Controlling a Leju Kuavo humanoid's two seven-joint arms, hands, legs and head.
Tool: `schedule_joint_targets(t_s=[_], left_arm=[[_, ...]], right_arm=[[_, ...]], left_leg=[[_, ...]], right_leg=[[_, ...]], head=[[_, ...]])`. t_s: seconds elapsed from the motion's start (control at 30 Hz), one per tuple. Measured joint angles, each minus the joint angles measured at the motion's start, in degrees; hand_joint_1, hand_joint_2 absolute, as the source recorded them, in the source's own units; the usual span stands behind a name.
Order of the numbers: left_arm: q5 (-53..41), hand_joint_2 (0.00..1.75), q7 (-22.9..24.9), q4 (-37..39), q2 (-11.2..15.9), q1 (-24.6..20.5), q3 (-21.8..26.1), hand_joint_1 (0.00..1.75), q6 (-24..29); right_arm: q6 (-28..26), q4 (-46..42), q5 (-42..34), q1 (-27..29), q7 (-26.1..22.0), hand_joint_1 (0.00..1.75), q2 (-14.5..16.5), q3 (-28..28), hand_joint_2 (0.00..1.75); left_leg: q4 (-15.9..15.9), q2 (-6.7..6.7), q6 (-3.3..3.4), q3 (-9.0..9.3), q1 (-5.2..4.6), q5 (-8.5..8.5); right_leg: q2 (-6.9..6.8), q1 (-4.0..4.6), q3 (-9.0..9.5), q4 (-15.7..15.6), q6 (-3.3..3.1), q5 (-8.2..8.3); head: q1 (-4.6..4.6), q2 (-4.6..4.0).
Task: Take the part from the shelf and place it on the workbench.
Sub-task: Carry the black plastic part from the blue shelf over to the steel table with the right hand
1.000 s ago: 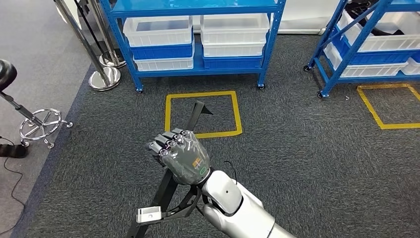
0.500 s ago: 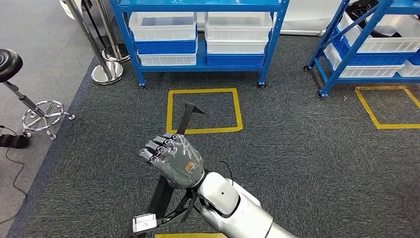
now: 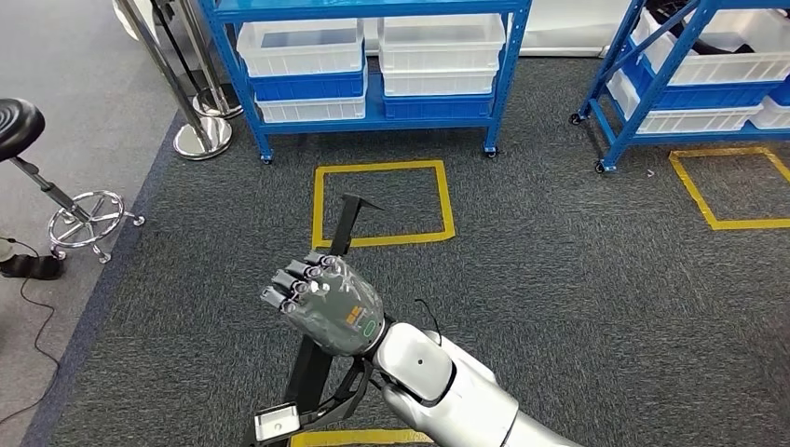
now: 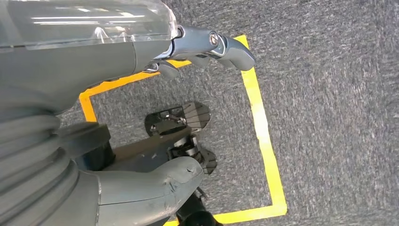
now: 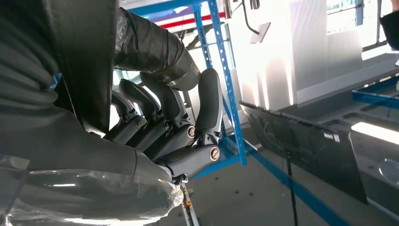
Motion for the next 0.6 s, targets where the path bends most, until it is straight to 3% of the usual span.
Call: schedule_joint_targets(t_s=[0.07,0.1,0.13,0.17,0.23,0.3,0.33,0.43,0.5,0.6], left_arm=[[0.0,1.75,0.0,0.0,0.0,0.1,0.0,0.00,0.0],[0.1,1.75,0.0,0.0,0.0,0.1,0.0,0.00,0.0],[0.1,1.75,0.0,0.0,0.0,0.2,0.0,0.00,0.0],[0.1,1.75,0.0,0.0,0.0,0.2,0.0,0.00,0.0],[0.1,1.75,0.0,0.0,0.0,0.1,-0.1,0.00,0.0],[0.1,1.75,-0.1,0.0,0.0,-0.2,-0.1,0.00,0.0],[0.1,1.75,-0.1,0.0,0.0,-0.3,-0.1,0.00,0.0],[0.1,1.75,-0.1,0.0,0.0,-0.2,-0.2,0.00,0.0],[0.1,1.75,-0.1,0.0,0.0,-0.2,-0.2,0.00,0.1],[0.1,1.75,-0.1,0.0,0.0,-0.1,-0.2,0.00,0.1]], right_arm=[[0.2,0.0,1.0,-0.1,0.4,1.75,-0.1,0.1,1.75],[0.4,0.0,1.8,-0.2,0.8,1.75,-0.2,0.2,1.75],[0.5,0.0,2.5,-0.2,1.1,1.75,-0.3,0.3,1.75],[0.7,0.0,3.1,-0.2,1.4,1.75,-0.5,0.3,1.75],[0.7,-0.1,3.9,-0.5,1.8,1.75,-0.6,0.4,1.75],[0.6,-0.2,4.5,-0.9,2.2,1.75,-0.8,0.4,1.75],[0.5,-0.2,4.7,-1.0,2.4,1.75,-0.9,0.4,1.75],[0.4,-0.5,5.1,-1.1,2.6,1.75,-1.0,0.4,1.75],[0.2,-0.9,5.4,-1.2,2.7,1.75,-1.2,0.4,1.75],[0.1,-1.2,5.5,-1.1,2.9,1.75,-1.7,0.4,1.75]], left_leg=[[7.5,-0.02,-0.34,-3.15,0.03,-3.80],[10.6,-0.02,-0.43,-4.37,0.05,-4.81],[11.7,-0.02,-0.42,-4.70,0.04,-4.80],[10.6,0.01,-0.30,-3.94,0.03,-3.71],[3.1,0.98,0.30,-0.03,-0.18,-0.20],[-3.2,2.33,1.04,2.97,-0.73,1.71],[-4.3,2.61,1.34,3.34,-0.98,1.79],[-5.1,1.29,2.18,3.23,-0.88,2.51],[-5.8,0.52,2.77,3.29,-0.48,3.20],[-5.8,-0.80,3.06,2.78,-0.36,3.58]], right_leg=[[-0.10,0.14,-0.43,0.1,-0.32,0.20],[-0.23,0.24,-0.64,0.2,-0.39,0.25],[-0.38,0.33,-0.80,0.4,-0.42,0.27],[-0.60,0.41,-0.89,0.5,-0.43,0.26],[-1.05,0.59,-0.90,0.7,-0.39,0.21],[-1.71,0.89,-1.01,0.8,-0.11,0.22],[-2.15,0.98,-1.10,0.8,0.10,0.27],[-3.05,1.07,-1.15,0.8,0.99,0.12],[-1.90,0.92,-2.37,3.8,1.64,-2.14],[-0.34,0.33,-6.93,13.8,2.30,-7.03]], head=[[-0.01,0.00],[0.00,0.00],[-0.01,0.00],[-0.01,0.00],[-0.01,0.00],[0.01,0.00],[0.01,0.00],[0.01,0.00],[0.03,0.00],[0.03,0.00]])
